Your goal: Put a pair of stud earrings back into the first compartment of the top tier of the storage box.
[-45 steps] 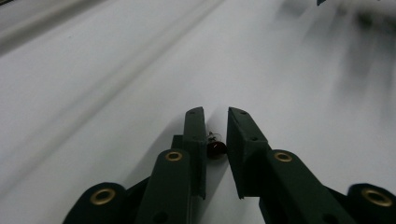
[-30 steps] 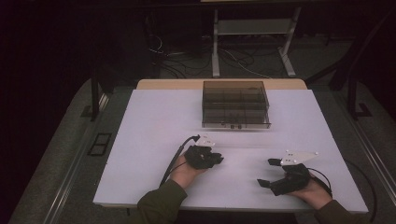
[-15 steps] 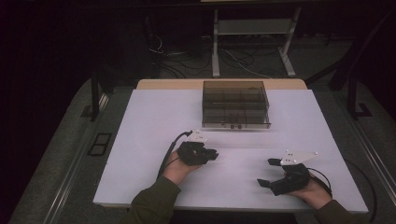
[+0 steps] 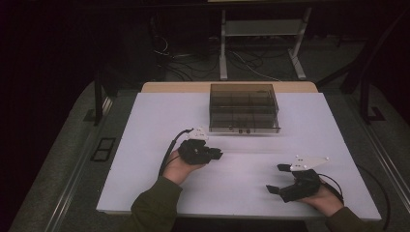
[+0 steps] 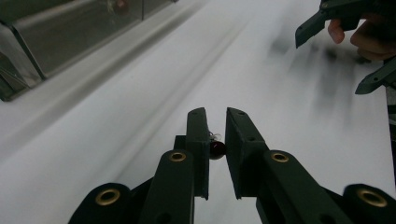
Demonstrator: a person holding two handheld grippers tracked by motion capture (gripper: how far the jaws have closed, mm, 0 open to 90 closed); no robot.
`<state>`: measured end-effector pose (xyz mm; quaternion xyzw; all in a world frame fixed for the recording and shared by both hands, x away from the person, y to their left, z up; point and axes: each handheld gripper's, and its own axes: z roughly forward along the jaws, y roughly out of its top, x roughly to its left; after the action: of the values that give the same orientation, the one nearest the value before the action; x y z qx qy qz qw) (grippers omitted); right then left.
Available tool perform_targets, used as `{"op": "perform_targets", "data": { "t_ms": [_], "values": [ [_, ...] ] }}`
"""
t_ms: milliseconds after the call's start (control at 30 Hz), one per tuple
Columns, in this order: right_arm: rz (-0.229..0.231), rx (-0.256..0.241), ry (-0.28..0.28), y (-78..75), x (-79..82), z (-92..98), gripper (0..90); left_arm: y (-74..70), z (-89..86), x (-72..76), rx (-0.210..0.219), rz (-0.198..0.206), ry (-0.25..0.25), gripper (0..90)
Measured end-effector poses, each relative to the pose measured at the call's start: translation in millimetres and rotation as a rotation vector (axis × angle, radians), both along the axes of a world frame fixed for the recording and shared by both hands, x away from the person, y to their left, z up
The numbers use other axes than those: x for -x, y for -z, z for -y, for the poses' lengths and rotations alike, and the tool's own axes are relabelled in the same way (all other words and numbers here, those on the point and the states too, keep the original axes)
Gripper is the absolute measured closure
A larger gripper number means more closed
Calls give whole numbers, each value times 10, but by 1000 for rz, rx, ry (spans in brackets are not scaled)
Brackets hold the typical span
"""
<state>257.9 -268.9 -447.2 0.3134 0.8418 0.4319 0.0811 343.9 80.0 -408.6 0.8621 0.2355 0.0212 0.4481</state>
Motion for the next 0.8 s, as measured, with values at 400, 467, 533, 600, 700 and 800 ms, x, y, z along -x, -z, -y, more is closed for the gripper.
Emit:
{"op": "perform_targets", "data": {
  "t_ms": [400, 467, 533, 600, 700, 800],
  "values": [
    [-3, 0, 4, 3, 10, -8, 101, -269, 64, -124, 25, 18, 44, 790],
    [-2, 0, 4, 4, 9, -8, 101, -286, 71, -141, 25, 20, 44, 790],
    [-2, -1, 4, 3, 9, -7, 101, -342, 90, -196, 37, 25, 41, 789],
    [-1, -1, 4, 3, 9, -6, 101, -383, 96, -240, 51, 20, 40, 789],
    [-2, 0, 5, 4, 7, -4, 101, -451, 96, -322, 56, 25, 56, 789],
    [-3, 0, 5, 4, 7, -3, 101, -510, 109, -388, 63, 36, 57, 789]
  ]
}}
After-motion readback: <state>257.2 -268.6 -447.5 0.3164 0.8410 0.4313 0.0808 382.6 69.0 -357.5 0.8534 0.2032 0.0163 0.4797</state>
